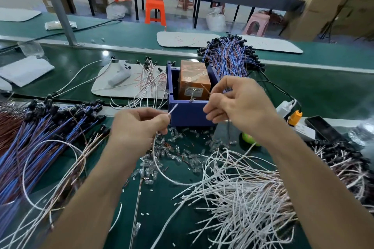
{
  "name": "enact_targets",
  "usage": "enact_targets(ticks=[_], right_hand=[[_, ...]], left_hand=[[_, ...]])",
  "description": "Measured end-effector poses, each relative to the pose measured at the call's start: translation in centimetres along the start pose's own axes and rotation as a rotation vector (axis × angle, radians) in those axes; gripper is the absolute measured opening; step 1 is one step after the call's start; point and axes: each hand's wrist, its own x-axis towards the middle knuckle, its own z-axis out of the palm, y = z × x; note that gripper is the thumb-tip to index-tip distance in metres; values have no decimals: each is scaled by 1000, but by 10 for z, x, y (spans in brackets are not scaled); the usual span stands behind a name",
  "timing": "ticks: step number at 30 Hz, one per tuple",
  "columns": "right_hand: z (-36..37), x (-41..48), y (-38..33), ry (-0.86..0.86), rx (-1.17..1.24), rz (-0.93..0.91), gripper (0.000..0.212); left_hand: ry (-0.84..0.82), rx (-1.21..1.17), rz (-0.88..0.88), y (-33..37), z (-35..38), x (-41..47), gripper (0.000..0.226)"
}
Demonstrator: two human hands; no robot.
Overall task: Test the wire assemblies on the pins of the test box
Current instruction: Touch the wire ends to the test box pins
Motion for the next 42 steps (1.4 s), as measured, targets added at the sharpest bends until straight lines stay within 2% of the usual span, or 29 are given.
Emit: enact_targets(ticks=[4, 6, 9, 14, 19, 35, 42], right_hand=[[-24, 12, 7, 65, -401, -66, 16], [-34, 16, 18, 107, -516, -59, 15], [-43, 19, 33, 173, -565, -42, 12], [-45, 18, 55, 241, -575, -31, 13], [-46, 21, 68, 238, -564, -35, 12], [-47, 35, 64, 208, -577, -37, 11], [-43, 43, 67, 233, -564, -33, 21]], left_hand=[[129, 437, 194, 9, 14, 11, 20], [140, 525, 254, 9, 20, 18, 25], [128, 598, 274, 5, 28, 30, 19], [131, 638, 285, -2, 40, 41, 19], [128, 642, 294, -7, 45, 47, 15], [121, 576, 301, -6, 52, 61, 25], [107, 570, 300, -6, 51, 62, 26]])
